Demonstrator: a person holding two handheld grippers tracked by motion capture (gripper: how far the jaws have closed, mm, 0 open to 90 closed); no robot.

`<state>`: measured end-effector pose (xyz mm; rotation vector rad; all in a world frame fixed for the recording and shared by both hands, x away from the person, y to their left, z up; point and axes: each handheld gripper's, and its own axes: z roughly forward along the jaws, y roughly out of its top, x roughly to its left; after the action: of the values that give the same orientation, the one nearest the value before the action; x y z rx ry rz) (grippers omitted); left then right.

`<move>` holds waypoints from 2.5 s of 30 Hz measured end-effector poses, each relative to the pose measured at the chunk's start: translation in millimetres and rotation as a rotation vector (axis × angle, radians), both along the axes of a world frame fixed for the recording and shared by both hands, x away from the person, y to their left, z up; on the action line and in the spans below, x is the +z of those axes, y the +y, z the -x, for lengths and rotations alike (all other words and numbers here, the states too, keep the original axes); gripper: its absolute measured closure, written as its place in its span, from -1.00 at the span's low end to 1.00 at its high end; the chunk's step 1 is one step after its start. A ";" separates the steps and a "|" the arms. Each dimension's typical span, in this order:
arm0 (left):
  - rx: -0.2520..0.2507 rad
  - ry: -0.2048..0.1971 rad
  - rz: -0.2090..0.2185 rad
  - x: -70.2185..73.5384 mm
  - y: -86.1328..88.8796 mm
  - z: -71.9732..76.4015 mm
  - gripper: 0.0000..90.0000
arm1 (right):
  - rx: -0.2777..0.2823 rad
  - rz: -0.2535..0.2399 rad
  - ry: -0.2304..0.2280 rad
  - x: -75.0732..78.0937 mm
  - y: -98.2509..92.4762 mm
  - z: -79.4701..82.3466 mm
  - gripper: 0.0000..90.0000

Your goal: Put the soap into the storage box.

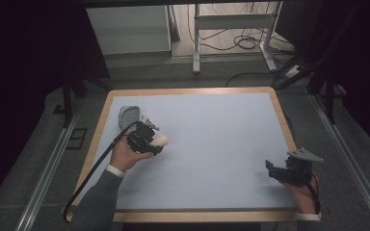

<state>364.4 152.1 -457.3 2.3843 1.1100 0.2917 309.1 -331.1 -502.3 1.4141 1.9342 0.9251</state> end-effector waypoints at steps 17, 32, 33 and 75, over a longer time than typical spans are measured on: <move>0.022 -0.010 -0.005 7.9 7.8 -7.4 0.10 | -0.001 0.002 0.003 -0.2 -0.8 -0.1 -0.85; 0.041 -0.020 -0.002 15.1 12.7 -14.8 0.10 | -0.005 0.002 0.008 -0.6 -1.9 -0.4 -0.85; 0.042 -0.019 -0.009 15.5 14.0 -15.9 0.10 | -0.006 0.001 0.008 -0.6 -2.0 -0.4 -0.85; 0.114 -0.032 0.001 32.4 37.1 -43.6 0.10 | -0.023 0.002 0.003 -0.1 -4.1 -0.1 -0.84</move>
<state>408.0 189.2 -424.9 2.3119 1.2329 0.3663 309.2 -335.1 -502.4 1.4344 1.9167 0.9114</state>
